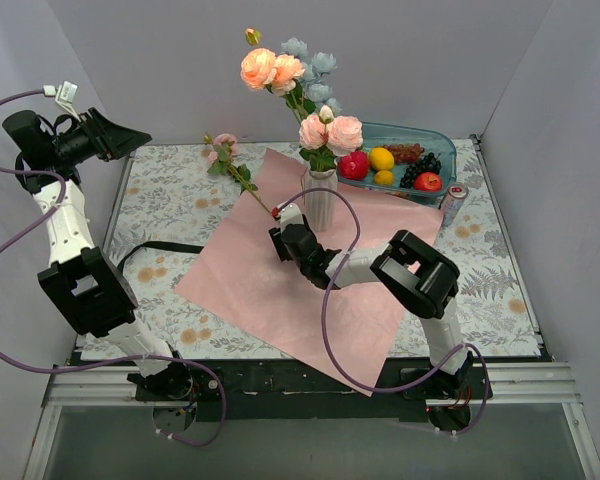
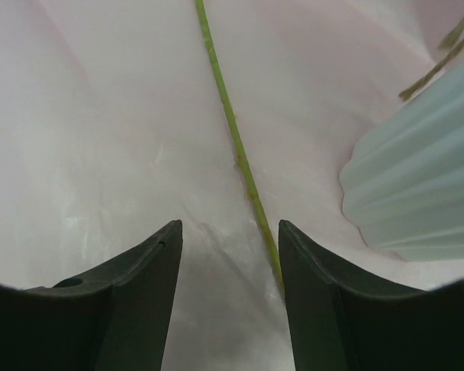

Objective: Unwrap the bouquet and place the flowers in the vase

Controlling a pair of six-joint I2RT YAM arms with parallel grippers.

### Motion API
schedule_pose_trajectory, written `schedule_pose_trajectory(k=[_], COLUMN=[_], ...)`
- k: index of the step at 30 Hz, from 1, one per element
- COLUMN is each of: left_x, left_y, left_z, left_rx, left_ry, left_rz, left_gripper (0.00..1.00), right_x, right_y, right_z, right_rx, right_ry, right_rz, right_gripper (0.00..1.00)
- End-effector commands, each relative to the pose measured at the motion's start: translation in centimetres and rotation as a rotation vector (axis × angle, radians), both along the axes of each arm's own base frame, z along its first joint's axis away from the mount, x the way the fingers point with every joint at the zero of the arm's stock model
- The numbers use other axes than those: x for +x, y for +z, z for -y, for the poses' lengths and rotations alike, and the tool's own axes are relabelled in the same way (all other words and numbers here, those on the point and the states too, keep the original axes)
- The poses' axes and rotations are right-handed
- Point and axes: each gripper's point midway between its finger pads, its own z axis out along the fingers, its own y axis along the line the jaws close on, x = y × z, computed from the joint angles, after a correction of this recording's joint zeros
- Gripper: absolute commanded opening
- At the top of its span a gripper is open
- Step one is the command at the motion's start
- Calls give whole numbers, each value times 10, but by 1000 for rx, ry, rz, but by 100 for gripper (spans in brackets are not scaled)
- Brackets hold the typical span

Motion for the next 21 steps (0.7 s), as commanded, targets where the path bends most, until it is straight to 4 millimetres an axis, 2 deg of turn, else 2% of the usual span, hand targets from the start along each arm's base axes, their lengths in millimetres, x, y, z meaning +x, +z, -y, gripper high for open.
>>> schedule_pose_trajectory(k=[1,10,15,18,19,21], left_x=[-17,-19,-21,-22,-22,-22], left_y=[25,22,22,22,21,21], left_z=[5,5,5,4,5,5], left_rx=[43,39,41,40,40,39], left_ry=[-5,-8,-8,-7,-7,-7], left_rz=[73,66,69,67,67,66], left_gripper=[98,98,98,98,98,98], right_x=[-6,-14,-23,-29,-30,-33], right_y=[-15,-20,-20,-16,-15,-13], right_z=[5,10,18,21,21,22], right_rx=[-6,8,19,32,33,41], right_ry=[-16,-15,-1,15,20,28], right_rz=[-34,-57,-69,-70,-72,-74], right_gripper=[60,58,53,45,38,31])
